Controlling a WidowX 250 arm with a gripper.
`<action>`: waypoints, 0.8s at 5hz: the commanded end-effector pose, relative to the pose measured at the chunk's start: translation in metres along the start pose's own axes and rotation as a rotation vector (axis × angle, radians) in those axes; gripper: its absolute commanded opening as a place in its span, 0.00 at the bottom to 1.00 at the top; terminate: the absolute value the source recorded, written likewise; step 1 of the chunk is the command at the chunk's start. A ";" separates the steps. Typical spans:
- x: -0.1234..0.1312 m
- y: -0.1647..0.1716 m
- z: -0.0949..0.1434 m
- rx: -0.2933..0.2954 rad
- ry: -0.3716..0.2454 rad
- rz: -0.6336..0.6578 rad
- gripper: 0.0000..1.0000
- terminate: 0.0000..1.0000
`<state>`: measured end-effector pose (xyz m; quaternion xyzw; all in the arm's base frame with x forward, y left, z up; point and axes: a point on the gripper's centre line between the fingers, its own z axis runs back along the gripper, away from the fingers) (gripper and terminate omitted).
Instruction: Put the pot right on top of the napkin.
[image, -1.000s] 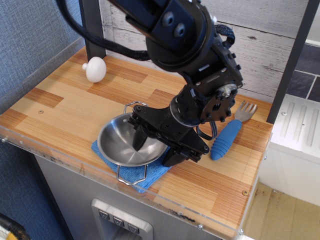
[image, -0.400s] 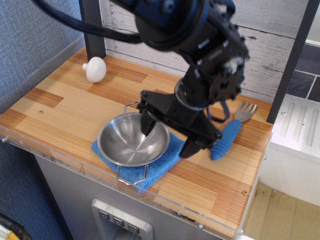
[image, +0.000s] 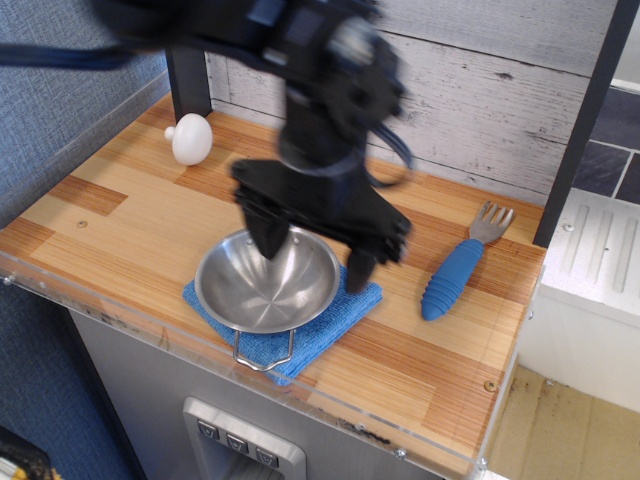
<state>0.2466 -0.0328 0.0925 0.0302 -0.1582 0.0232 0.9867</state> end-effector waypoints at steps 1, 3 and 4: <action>-0.004 0.007 0.014 -0.091 -0.052 -0.019 1.00 0.00; -0.004 0.007 0.014 -0.091 -0.052 -0.019 1.00 0.00; -0.004 0.007 0.014 -0.091 -0.052 -0.019 1.00 1.00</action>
